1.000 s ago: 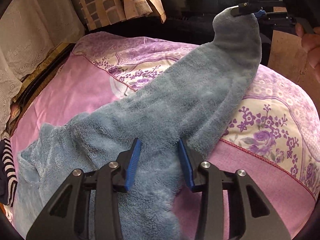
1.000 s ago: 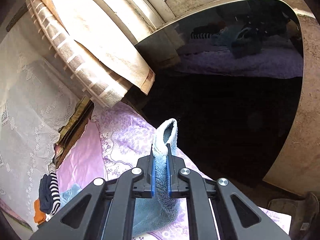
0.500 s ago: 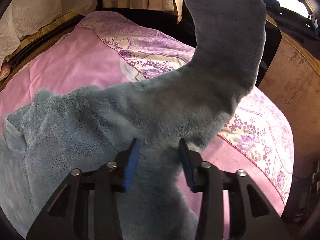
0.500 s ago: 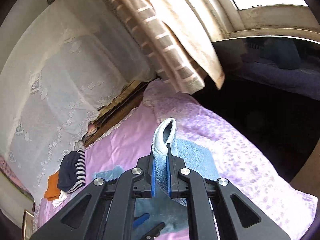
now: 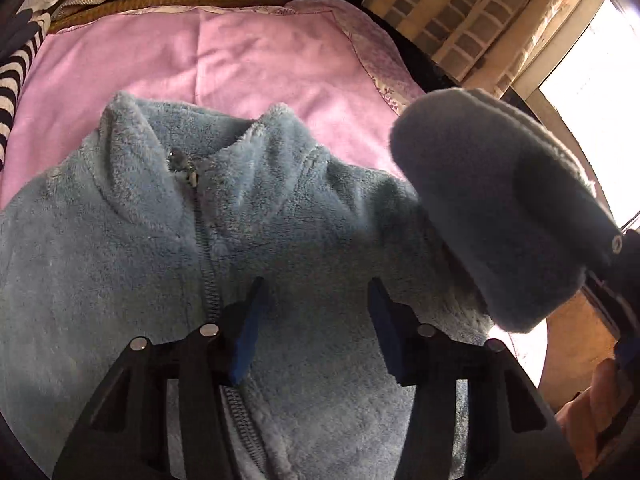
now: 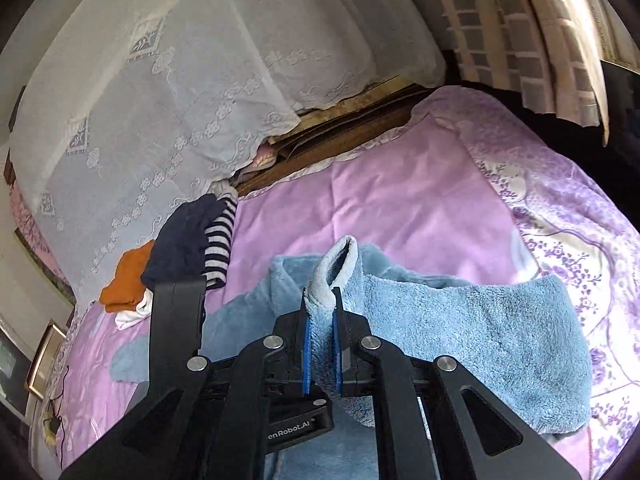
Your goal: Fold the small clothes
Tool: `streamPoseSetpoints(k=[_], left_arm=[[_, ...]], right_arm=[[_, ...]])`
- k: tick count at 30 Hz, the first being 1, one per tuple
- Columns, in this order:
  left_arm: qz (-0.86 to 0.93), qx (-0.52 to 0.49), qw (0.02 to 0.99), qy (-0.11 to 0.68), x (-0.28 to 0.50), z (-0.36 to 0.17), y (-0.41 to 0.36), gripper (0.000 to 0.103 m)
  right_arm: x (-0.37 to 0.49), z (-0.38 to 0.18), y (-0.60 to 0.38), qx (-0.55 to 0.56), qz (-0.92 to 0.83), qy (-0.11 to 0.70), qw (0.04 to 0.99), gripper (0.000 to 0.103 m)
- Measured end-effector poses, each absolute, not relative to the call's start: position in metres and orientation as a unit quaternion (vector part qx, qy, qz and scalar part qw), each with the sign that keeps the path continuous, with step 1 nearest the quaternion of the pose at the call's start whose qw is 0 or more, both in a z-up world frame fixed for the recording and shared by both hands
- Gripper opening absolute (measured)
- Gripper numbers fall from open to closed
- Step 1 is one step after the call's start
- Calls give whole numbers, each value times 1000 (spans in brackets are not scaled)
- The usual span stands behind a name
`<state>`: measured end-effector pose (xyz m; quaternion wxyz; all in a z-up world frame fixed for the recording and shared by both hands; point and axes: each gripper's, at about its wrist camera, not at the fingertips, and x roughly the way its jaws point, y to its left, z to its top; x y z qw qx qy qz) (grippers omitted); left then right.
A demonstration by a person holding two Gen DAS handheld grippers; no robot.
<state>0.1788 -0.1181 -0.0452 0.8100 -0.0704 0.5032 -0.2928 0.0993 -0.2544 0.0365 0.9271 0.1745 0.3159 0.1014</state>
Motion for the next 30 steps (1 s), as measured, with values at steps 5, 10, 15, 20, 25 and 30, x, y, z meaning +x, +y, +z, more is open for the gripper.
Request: streamPoseSetpoints(k=[5, 10, 15, 20, 25, 30], left_arm=[[-259, -61, 838, 476, 181, -32, -80, 50], [-215, -33, 862, 458, 178, -25, -41, 51], [-171, -3, 882, 438, 165, -30, -3, 59], [-135, -14, 887, 442, 165, -45, 28, 77], [-124, -53, 891, 434, 158, -43, 69, 77], [-119, -84, 907, 395, 146, -12, 88, 77]], right_arm=[[111, 27, -201, 157, 129, 327, 923, 9], [118, 13, -148, 123, 152, 338, 920, 9], [120, -2, -115, 113, 170, 352, 914, 9], [126, -14, -91, 70, 178, 378, 906, 42], [112, -1, -123, 108, 184, 350, 912, 50], [98, 8, -172, 104, 139, 338, 925, 46]])
